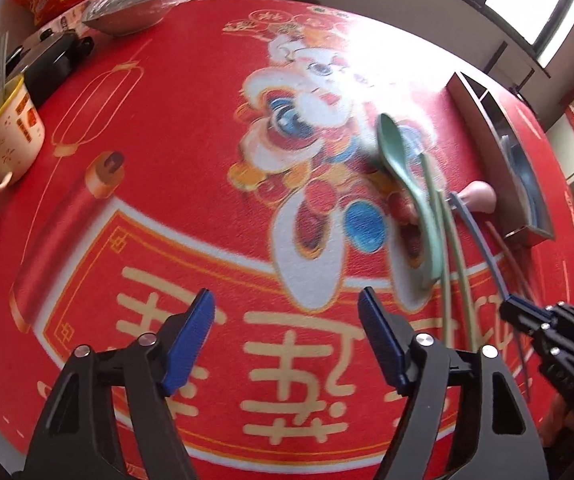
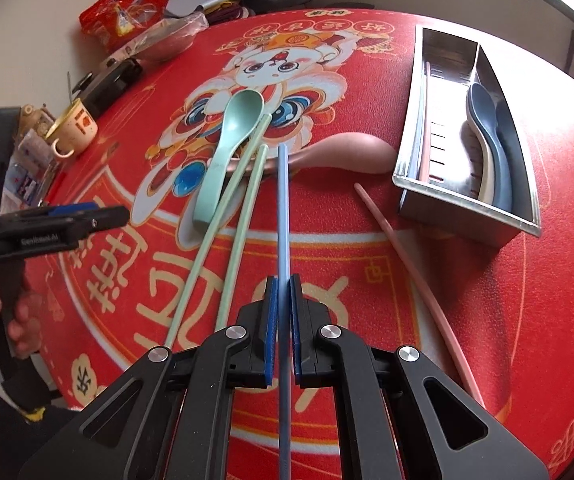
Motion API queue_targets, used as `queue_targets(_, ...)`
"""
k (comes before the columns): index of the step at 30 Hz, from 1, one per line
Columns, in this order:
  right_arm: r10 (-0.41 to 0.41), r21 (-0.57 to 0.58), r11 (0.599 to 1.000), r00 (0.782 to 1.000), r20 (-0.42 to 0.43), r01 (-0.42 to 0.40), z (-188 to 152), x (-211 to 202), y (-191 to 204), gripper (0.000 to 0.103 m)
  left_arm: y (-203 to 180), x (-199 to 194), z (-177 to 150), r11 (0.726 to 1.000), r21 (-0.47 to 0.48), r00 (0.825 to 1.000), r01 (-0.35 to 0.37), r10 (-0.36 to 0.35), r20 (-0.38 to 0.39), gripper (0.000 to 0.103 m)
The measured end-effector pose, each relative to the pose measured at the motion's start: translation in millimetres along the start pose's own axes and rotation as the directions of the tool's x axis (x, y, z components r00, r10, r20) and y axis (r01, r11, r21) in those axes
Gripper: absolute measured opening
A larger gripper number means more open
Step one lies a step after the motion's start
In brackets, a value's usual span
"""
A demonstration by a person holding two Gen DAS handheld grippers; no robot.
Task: Flip cup upside down
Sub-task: 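Grasp the mint green spoon with the left gripper while the right gripper lifts the blue chopstick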
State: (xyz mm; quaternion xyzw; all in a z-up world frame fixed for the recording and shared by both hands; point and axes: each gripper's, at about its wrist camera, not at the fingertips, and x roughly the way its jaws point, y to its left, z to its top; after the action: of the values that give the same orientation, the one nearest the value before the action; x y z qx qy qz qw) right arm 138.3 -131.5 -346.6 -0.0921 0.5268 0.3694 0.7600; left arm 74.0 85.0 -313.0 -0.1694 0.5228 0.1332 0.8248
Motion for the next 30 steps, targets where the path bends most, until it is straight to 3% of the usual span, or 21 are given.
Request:
queue_targets(5, -0.007, -0.008, 1.0, 1.0, -0.019, 0.007, -3, 4, 0, 0.006, -34, 3, 17, 0.99, 0.042, 0.99, 0.138, -0.137, -0.016, 0.047)
queue_targets(9, -0.001, -0.01, 1.0, 0.999, -0.035, 0.001, -8, 8, 0, 0.006, -49, 15, 25, 0.97, -0.011, 0.969, 0.241, -0.241, -0.049, 0.028)
queue_targets(13, 0.001, -0.022, 1.0, 0.999, -0.032, -0.002, -10, 7, 0, 0.006, -52, 30, 29, 0.954, -0.089, 0.954, 0.286, -0.292, -0.069, 0.023)
queue_targets(18, 0.005, -0.032, 0.999, 1.0, -0.03, -0.006, -11, 7, -1, 0.006, -49, 42, 29, 0.947, -0.125, 0.948, 0.296, -0.307, -0.088, 0.02)
queue_targets(21, 0.005, -0.037, 0.999, 1.0, -0.03, -0.006, -11, 7, 0, 0.006, -48, 50, 30, 0.933, -0.156, 0.935, 0.325, -0.342, -0.096, 0.019)
queue_targets(24, 0.006, -0.039, 0.999, 1.0, -0.03, -0.007, -12, 6, 0, 0.006, -52, 54, 30, 0.926, -0.156, 0.927, 0.343, -0.361, -0.1, 0.018)
queue_targets(27, 0.008, -0.038, 0.999, 0.999, -0.033, -0.009, -11, 5, 0, 0.006, -56, 52, 31, 0.922, -0.148, 0.924, 0.357, -0.372, -0.088, 0.007)
queue_targets(30, 0.01, -0.038, 0.999, 0.999, -0.039, -0.011, -11, 6, 0, 0.006, -57, 48, 30, 0.919, -0.138, 0.921, 0.368, -0.381, -0.085, 0.007)
